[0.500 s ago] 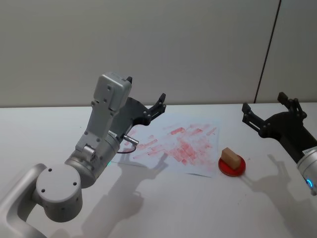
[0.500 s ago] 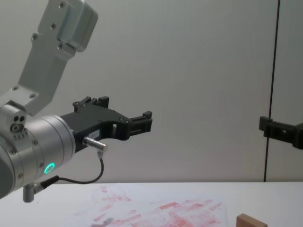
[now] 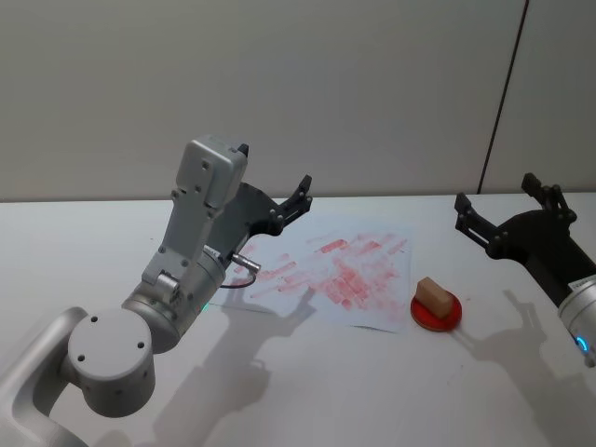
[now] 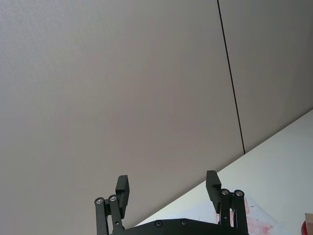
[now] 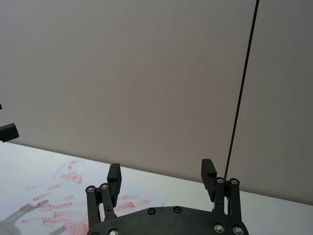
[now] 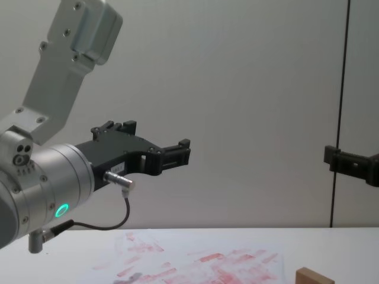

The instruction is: Use the one hand to pick up the stamp and affix it onto the A4 paper.

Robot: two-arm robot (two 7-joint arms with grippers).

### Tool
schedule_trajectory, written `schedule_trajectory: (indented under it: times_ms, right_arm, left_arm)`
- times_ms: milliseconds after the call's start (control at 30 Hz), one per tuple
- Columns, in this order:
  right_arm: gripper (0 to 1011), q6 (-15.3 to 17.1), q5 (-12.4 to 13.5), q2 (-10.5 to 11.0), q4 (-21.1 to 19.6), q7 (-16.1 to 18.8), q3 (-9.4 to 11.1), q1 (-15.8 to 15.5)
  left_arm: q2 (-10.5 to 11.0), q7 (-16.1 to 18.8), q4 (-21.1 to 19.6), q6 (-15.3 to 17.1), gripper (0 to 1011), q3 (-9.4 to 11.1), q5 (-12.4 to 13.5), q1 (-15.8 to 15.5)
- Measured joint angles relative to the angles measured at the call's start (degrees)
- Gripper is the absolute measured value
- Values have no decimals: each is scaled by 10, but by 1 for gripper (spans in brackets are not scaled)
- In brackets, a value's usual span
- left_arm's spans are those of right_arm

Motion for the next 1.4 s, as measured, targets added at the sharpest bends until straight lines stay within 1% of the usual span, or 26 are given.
schedule_trajectory:
  times_ms: [667, 833, 1067, 1267, 1300, 1400]
  right_arm:
    - [1004, 0, 0, 0, 0, 0, 0, 0]
    - [1002, 2, 2, 3, 0, 1, 3, -2]
    - [1002, 15, 14, 18, -7, 3, 13, -12]
    - [1003, 36, 23, 32, -17, 3, 21, -24]
    - [1003, 44, 25, 36, -19, 5, 23, -28]
    - [1003, 55, 27, 40, -22, 8, 24, -32]
  left_arm:
    - [0, 0, 0, 0, 1001, 0, 0, 0]
    - [0, 0, 0, 0, 1001, 0, 0, 0]
    - [0, 0, 0, 0, 1001, 0, 0, 0]
    - [0, 0, 0, 0, 1002, 0, 0, 0]
    - [0, 0, 0, 0, 1001, 0, 0, 0]
    - [0, 0, 0, 0, 1001, 0, 0, 0]
